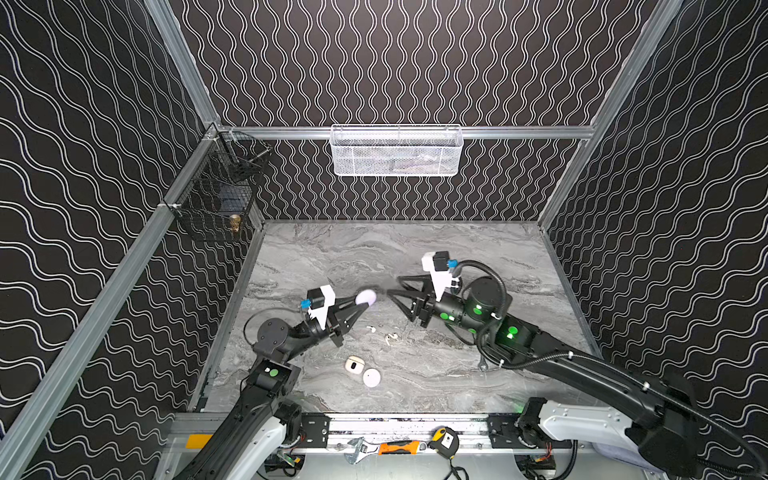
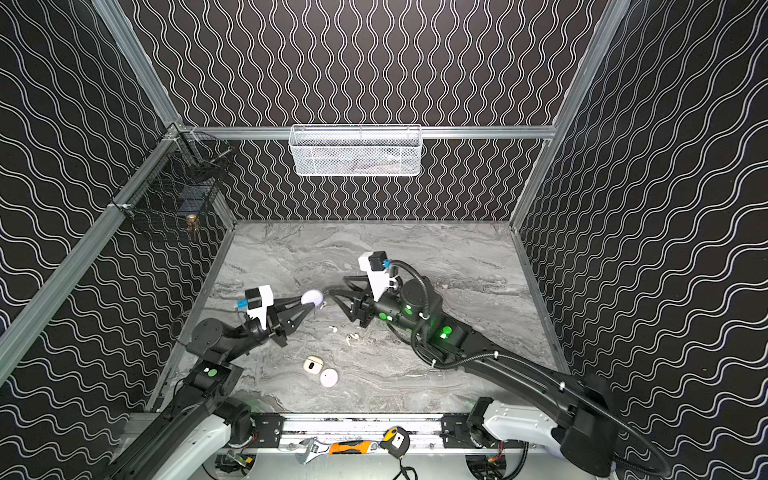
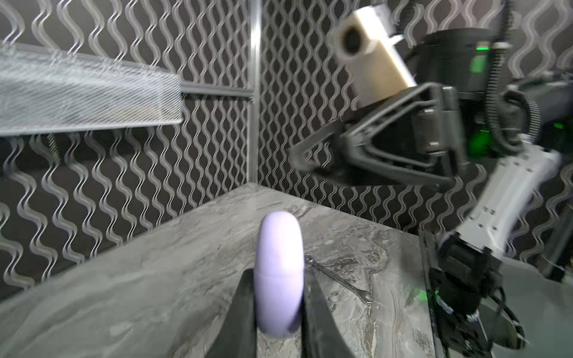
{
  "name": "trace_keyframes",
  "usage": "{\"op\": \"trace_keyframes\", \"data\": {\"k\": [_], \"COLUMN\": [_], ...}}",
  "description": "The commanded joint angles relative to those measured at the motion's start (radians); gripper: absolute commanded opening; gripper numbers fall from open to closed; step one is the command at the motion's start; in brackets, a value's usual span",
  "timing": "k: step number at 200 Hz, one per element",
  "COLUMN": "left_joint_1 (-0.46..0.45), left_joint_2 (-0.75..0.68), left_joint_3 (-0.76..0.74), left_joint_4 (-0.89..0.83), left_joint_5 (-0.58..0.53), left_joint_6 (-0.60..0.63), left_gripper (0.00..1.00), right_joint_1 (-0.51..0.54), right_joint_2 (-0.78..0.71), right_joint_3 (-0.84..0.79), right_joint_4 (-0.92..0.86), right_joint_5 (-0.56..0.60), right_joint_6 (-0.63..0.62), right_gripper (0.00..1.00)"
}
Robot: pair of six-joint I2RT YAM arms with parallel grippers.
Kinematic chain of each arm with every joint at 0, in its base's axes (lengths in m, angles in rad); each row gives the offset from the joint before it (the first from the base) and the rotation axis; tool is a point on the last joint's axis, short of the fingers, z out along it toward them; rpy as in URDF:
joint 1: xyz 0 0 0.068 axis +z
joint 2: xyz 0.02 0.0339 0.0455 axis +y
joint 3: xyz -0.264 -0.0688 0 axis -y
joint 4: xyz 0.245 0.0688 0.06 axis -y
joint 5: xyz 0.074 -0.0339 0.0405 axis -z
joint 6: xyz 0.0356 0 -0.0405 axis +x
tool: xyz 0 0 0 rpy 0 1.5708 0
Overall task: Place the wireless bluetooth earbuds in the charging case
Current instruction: 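Set the lavender case down with the left gripper while the right gripper moves away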
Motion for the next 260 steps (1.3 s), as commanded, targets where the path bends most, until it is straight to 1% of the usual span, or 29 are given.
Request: {"op": "trace_keyframes", "data": {"k": [1,14,22,31,44,54,69,87,109,128,158,174,197,209,222,231,251,260], "left_joint_1": [0.002,0.005,0.012,0.023,0.045,0.078,0.140,0.197,0.222,0.230,0.234,0.237,0.248,0.256,0.262,0.270,0.288,0.295], "left_joint_2": [0.063,0.131,0.182,0.242,0.312,0.357,0.442,0.572,0.716,0.797,0.860,0.887,0.931,0.949,0.963,0.978,1.007,1.008], "left_joint_3": [0.050,0.106,0.157,0.197,0.195,0.175,0.151,0.160,0.175,0.181,0.194,0.208,0.226,0.238,0.257,0.273,0.290,0.292], "left_joint_4": [-0.194,-0.330,-0.435,-0.501,-0.482,-0.441,-0.370,-0.318,-0.249,-0.185,-0.156,-0.161,-0.163,-0.164,-0.187,-0.204,-0.212,-0.210], "left_joint_5": [-0.292,-0.446,-0.512,-0.545,-0.557,-0.541,-0.487,-0.415,-0.361,-0.314,-0.308,-0.308,-0.299,-0.278,-0.287,-0.285,-0.259,-0.251], "left_joint_6": [-0.104,-0.157,-0.180,-0.186,-0.197,-0.221,-0.260,-0.266,-0.264,-0.264,-0.253,-0.233,-0.226,-0.225,-0.226,-0.227,-0.236,-0.236], "left_gripper": [0.00,0.00,0.00,0.00,0.00,0.00,0.00,0.00,0.00,0.00,0.00,0.00,0.00,0.00,0.00,0.00,0.11,0.19], "right_joint_1": [0.000,0.001,0.000,0.000,-0.001,-0.001,0.001,0.009,0.042,0.088,0.166,0.234,0.297,0.316,0.325,0.327,0.350,0.364], "right_joint_2": [-0.062,-0.085,-0.088,-0.083,-0.064,-0.041,0.001,0.044,0.079,0.101,0.148,0.199,0.272,0.293,0.304,0.311,0.327,0.336], "right_joint_3": [-0.066,-0.114,-0.128,-0.143,-0.162,-0.164,-0.150,-0.137,-0.147,-0.146,-0.133,-0.100,-0.057,-0.055,-0.066,-0.073,-0.074,-0.069], "right_joint_4": [-0.042,-0.042,-0.059,-0.075,-0.085,-0.111,-0.170,-0.237,-0.279,-0.333,-0.365,-0.426,-0.498,-0.507,-0.486,-0.471,-0.463,-0.471], "right_joint_5": [0.271,0.364,0.406,0.433,0.461,0.481,0.466,0.465,0.449,0.478,0.433,0.484,0.504,0.510,0.484,0.462,0.455,0.460], "right_joint_6": [-0.016,-0.011,0.000,0.013,0.042,0.073,0.114,0.158,0.186,0.210,0.219,0.232,0.231,0.233,0.236,0.236,0.235,0.237], "right_gripper": [0.63,0.65,0.65,0.66,0.66,0.67,0.67,0.68,0.72,0.77,0.82,0.87,0.91,0.94,0.98,0.99,0.99,0.99]}}
